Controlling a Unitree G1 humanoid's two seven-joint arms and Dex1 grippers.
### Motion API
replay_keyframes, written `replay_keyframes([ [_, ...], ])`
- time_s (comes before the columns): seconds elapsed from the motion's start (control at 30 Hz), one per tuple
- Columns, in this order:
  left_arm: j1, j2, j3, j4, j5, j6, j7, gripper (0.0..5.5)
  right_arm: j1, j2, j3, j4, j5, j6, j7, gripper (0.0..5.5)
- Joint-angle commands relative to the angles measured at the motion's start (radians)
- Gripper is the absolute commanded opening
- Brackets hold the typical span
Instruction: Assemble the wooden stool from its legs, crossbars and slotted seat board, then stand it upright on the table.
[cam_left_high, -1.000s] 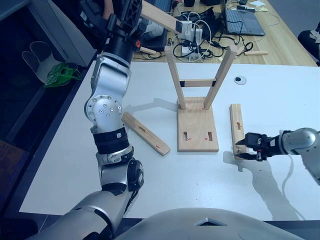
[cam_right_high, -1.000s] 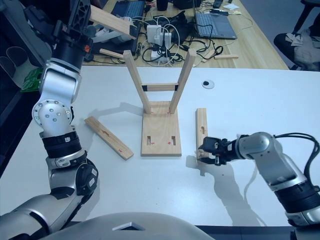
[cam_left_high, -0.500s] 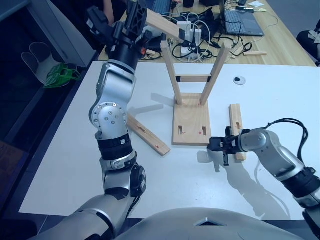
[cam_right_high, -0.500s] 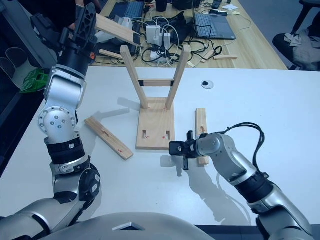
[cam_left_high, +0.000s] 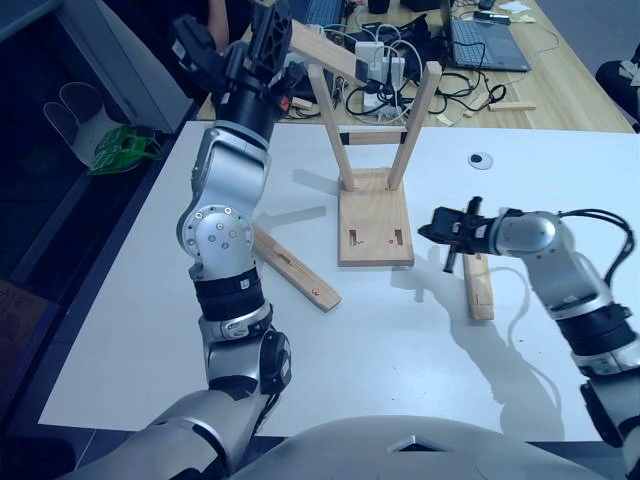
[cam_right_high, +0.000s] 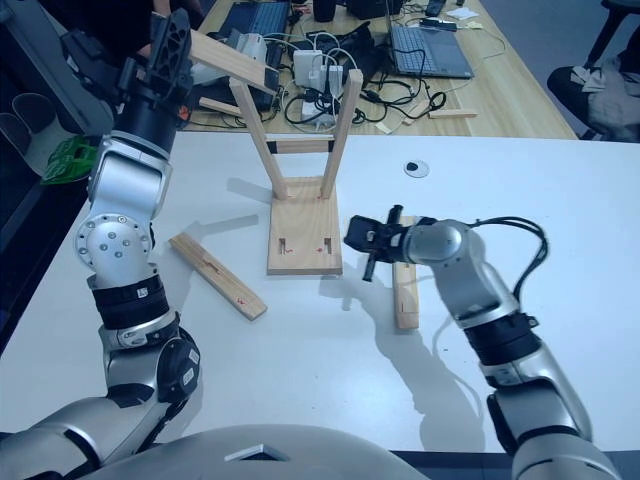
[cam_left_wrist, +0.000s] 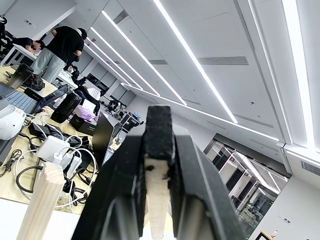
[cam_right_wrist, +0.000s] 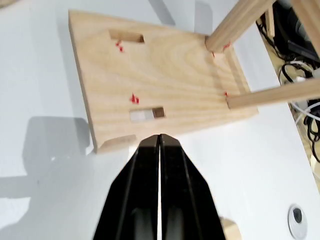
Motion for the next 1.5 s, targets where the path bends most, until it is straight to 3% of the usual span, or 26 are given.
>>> replay_keyframes([
  [0.03,-0.009,0.005,-0.006,-0.005,0.009,0.01,0.014,0.41,-0.023,0.036,0.055,0.11,-0.073,-0.046,-0.056,0.0],
  [0.27,0.044,0.012,-0.019,-0.052,0.014,0.049,0.048,0.41,-0.023,0.223,0.187,0.198,-0.125,-0.093,-0.118,0.0],
  [0.43,0.096,0.04,-0.009,-0.09,0.041,0.064,0.071,0.41,-0.021,0.19,0.151,0.13,-0.097,-0.068,-0.081,0.0],
  [0.63,0.08,0.038,0.002,-0.078,0.059,0.043,0.086,0.41,0.003,0.116,0.19,-0.045,-0.014,-0.014,0.127,0.0],
  [0.83,0.204,0.084,0.025,-0.189,0.107,0.123,0.197,0.41,-0.004,0.127,0.194,0.001,-0.047,-0.049,0.088,0.0],
  [1.03,0.161,0.098,0.082,-0.162,0.214,0.02,0.246,0.41,-0.017,0.173,0.254,-0.006,0.015,0.03,0.187,0.0],
  [1.3,0.127,0.084,0.071,-0.107,0.274,0.002,0.265,0.41,-0.239,0.448,0.357,0.361,-0.046,-0.063,0.134,0.0],
  [1.5,0.2,0.098,0.08,-0.132,0.321,0.044,0.294,0.41,-0.19,0.573,0.267,0.414,0.052,-0.065,0.058,0.0],
])
